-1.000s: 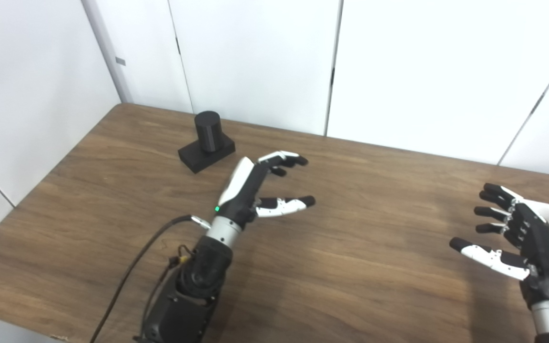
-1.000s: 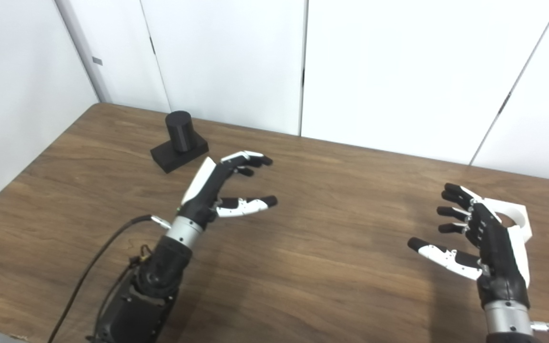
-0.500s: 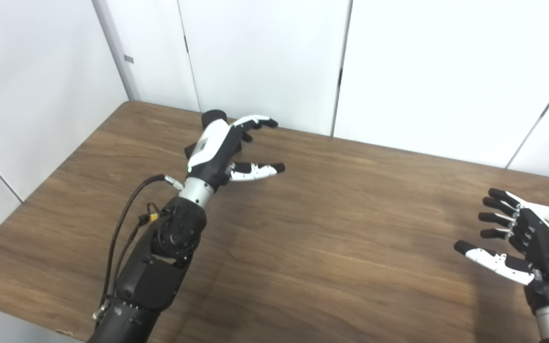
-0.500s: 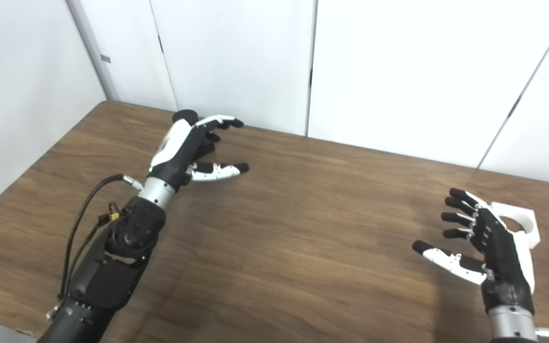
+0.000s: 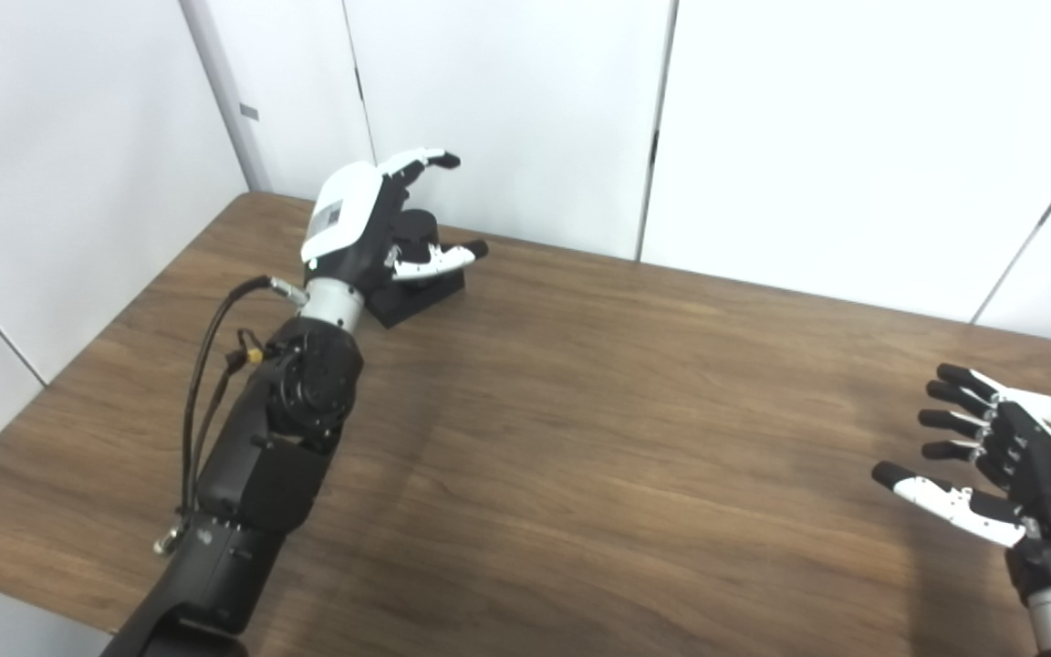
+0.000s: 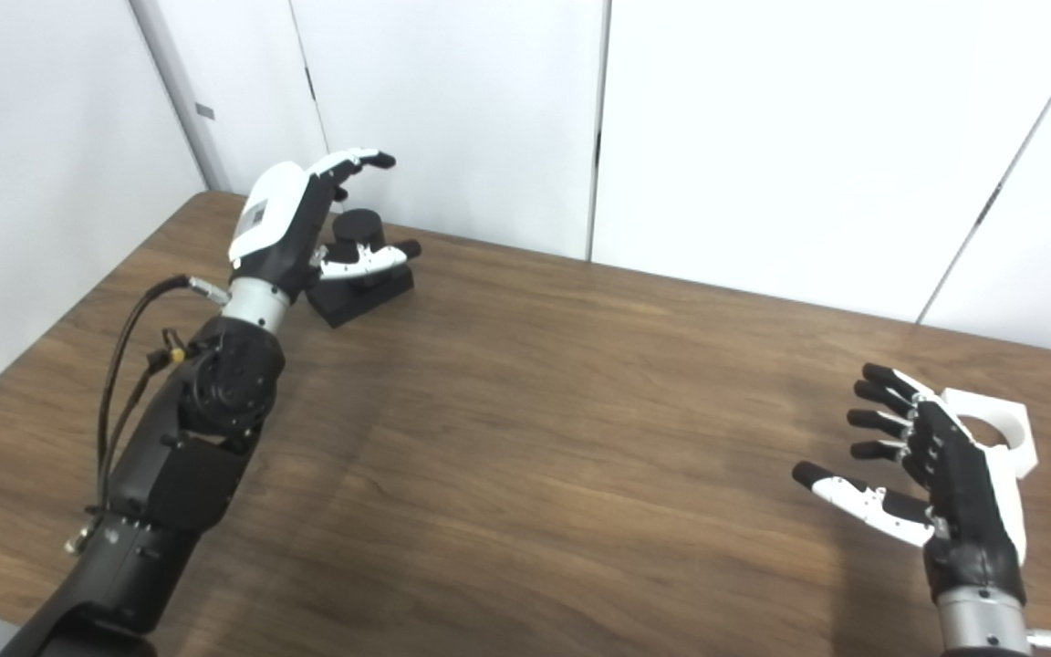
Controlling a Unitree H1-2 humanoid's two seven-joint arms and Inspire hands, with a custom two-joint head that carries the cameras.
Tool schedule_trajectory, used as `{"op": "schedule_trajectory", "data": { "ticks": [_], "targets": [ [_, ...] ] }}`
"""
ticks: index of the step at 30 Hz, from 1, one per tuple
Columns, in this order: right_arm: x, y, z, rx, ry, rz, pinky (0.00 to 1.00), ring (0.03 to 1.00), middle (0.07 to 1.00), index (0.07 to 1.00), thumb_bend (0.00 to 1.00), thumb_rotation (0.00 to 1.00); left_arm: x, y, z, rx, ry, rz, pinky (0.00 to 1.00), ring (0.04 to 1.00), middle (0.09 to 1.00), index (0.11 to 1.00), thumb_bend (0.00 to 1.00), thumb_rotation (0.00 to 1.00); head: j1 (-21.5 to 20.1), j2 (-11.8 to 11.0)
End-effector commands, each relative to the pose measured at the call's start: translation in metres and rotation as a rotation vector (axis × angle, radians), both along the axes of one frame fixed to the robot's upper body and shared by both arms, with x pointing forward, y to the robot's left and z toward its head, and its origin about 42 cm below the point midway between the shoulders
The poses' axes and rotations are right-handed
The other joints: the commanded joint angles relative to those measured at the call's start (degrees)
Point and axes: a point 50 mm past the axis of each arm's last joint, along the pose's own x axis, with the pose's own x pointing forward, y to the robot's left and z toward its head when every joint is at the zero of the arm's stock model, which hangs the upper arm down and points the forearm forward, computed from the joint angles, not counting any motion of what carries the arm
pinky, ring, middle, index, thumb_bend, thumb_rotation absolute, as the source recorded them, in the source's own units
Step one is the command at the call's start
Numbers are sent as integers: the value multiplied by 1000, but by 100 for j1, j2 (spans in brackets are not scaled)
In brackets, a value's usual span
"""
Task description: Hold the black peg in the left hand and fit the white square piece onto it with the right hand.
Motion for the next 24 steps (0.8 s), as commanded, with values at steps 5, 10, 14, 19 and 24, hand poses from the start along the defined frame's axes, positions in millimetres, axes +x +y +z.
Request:
{"op": "schedule_trajectory", "data": {
  "ticks": [5,10,14,19,24],
  "targets": [
    [7,5,23,1,-93,22,562,695,773,780,660,0,17,14,28,78,-71,43,731,858,869,775,798,280,-11,-7],
    [7,6,24,5,-98,24,572,703,777,781,658,0,22,24,31,83,-30,95,734,895,882,788,828,299,-12,-12],
    [7,7,25,6,-104,20,560,696,772,778,663,0,28,35,30,109,6,133,732,905,894,804,858,333,-29,-4],
    [6,9,27,8,-107,25,559,694,774,779,659,0,33,45,30,149,50,175,747,923,915,827,885,349,-33,7],
    [7,8,27,0,-106,21,562,696,777,781,661,0,39,53,27,198,80,207,760,926,919,837,904,336,-24,11]
  ]
}}
